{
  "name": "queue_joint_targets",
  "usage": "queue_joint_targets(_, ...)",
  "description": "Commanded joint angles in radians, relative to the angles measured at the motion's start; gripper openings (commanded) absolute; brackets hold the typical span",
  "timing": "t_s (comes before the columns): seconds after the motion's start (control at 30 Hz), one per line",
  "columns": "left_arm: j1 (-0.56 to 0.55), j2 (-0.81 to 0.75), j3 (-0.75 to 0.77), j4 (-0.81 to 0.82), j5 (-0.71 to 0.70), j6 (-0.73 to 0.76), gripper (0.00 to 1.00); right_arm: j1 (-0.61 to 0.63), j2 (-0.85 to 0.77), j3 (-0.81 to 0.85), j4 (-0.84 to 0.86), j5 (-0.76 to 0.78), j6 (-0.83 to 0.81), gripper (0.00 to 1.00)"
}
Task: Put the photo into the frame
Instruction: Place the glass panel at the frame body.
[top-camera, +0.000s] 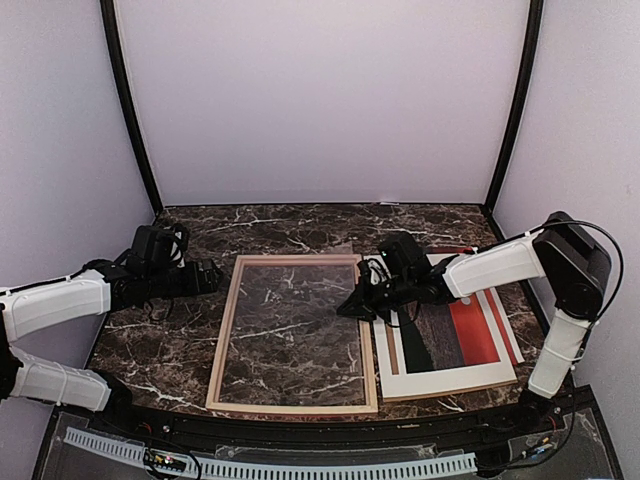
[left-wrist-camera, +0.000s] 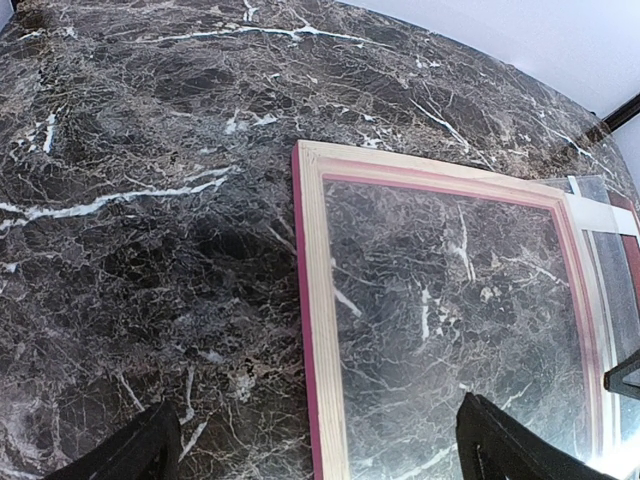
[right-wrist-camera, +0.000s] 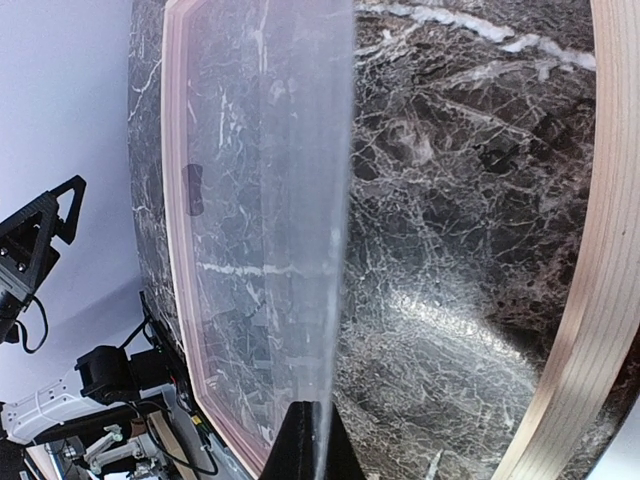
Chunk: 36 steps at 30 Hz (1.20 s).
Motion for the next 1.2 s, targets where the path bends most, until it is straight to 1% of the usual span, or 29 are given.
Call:
queue_joint_targets(0.0, -0.005, -0.002, -0.006, 0.008, -0.002, -0.001, 0.99, -0.004, -0.024, 0.007, -0.003, 0.020, -0.019, 0.00)
queue_joint_targets(0.8, -0.006, -0.006, -0.007, 0.010, 0.001, -0.003, 0.99, -0.013, -0.018, 0.020, -0.014, 0.016, -0.033, 0.00)
queue_joint_targets(1.17, -0.013, 0.005, -0.002, 0.026, 0.026, -0.007, 0.99, -0.009, 0.001, 0.021, 0.002, 0.008, -0.024, 0.00)
